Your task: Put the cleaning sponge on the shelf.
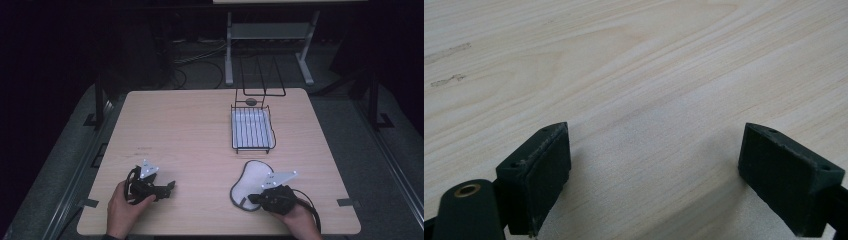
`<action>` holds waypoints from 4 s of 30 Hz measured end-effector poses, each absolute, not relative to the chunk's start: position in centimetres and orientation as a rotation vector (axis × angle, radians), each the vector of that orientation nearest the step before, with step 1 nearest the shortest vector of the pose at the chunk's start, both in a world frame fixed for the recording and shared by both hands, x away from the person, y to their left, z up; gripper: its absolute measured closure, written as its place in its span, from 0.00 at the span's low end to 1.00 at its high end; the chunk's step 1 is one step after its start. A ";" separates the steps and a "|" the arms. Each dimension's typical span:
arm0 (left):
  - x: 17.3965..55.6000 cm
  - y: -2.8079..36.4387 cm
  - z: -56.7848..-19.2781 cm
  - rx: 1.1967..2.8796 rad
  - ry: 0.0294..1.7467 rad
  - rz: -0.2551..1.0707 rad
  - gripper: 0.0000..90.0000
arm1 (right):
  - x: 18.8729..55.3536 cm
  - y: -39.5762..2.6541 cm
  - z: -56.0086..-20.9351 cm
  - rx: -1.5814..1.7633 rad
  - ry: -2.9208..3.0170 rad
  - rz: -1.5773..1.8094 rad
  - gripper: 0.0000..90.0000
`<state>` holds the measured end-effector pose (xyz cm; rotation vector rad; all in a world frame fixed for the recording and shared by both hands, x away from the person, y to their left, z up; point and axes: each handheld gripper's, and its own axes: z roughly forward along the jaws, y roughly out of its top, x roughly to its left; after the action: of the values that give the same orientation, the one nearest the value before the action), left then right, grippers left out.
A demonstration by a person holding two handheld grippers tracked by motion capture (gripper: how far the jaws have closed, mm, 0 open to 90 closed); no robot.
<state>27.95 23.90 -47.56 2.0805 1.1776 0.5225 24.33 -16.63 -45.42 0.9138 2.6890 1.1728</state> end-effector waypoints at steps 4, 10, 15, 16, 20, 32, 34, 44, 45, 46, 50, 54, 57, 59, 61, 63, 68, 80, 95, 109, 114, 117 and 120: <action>27.9 23.9 -47.6 2.081 1.177 0.522 0.14 | 24.2 -17.5 -45.4 0.932 2.679 1.169 1.00; 27.9 23.9 -47.6 2.082 1.177 0.523 0.14 | 24.1 -18.7 -45.4 0.975 2.661 1.159 1.00; 27.9 23.9 -47.6 2.082 1.177 0.522 0.14 | 24.2 -19.9 -45.4 1.011 2.646 1.150 1.00; 27.9 23.9 -47.6 2.082 1.177 0.522 0.14 | 24.2 -20.1 -45.4 1.022 2.642 1.145 1.00; 27.9 23.9 -47.6 2.081 1.177 0.523 0.14 | 24.3 -21.0 -45.3 1.051 2.624 1.122 1.00; 27.9 23.9 -47.6 2.081 1.177 0.522 0.14 | 24.9 -23.0 -45.1 1.097 2.578 1.064 1.00; 27.9 23.9 -47.6 2.081 1.177 0.522 0.14 | 25.0 -23.4 -45.1 1.110 2.564 1.057 1.00; 27.9 23.9 -47.6 2.081 1.177 0.523 0.14 | 25.7 -24.8 -45.1 1.143 2.523 1.020 1.00; 27.9 23.9 -47.6 2.081 1.177 0.523 0.14 | 25.7 -24.9 -45.0 1.159 2.517 1.012 1.00; 27.9 23.9 -47.6 2.081 1.177 0.523 0.14 | 25.8 -25.0 -45.0 1.159 2.515 1.010 1.00; 27.9 23.9 -47.6 2.081 1.177 0.523 0.14 | 26.0 -25.5 -45.0 1.171 2.506 1.008 1.00; 27.9 23.9 -47.6 2.081 1.177 0.522 0.14 | 26.2 -26.0 -45.0 1.181 2.492 0.998 1.00; 27.9 23.9 -47.6 2.081 1.177 0.523 0.14 | 26.3 -26.3 -45.0 1.188 2.482 0.989 1.00; 27.9 23.9 -47.6 2.081 1.178 0.523 0.14 | 26.4 -26.4 -45.0 1.192 2.480 0.991 1.00; 27.9 23.9 -47.6 2.081 1.177 0.522 0.14 | 26.4 -26.5 -45.0 1.198 2.477 0.999 1.00; 27.9 23.9 -47.6 2.081 1.177 0.522 0.14 | 26.4 -26.7 -44.8 1.204 2.465 1.021 1.00; 27.9 23.9 -47.6 2.082 1.177 0.522 0.14 | 26.4 -26.9 -44.2 1.216 2.449 1.073 0.90; 28.0 23.9 -47.6 2.080 1.179 0.524 0.14 | 27.2 -25.5 -43.4 1.181 2.470 1.103 0.34; 27.9 23.9 -47.6 2.079 1.181 0.524 0.14 | 29.0 -22.1 -44.8 1.062 2.590 1.037 0.15; 27.9 23.9 -47.6 2.079 1.181 0.524 0.14 | 29.6 -21.4 -46.3 1.038 2.643 0.972 0.10; 27.9 23.9 -47.6 2.079 1.180 0.524 0.14 | 29.6 -21.2 -46.4 1.026 2.640 0.960 0.10; 27.9 23.9 -47.6 2.080 1.180 0.524 0.14 | 29.5 -21.1 -46.4 1.015 2.641 0.950 0.10; 27.9 23.9 -47.6 2.080 1.181 0.524 0.14 | 29.6 -21.0 -46.5 1.012 2.651 0.941 0.10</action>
<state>27.95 23.87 -47.56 2.0795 1.1805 0.5242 29.56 -21.01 -46.47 1.0122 2.6508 0.9406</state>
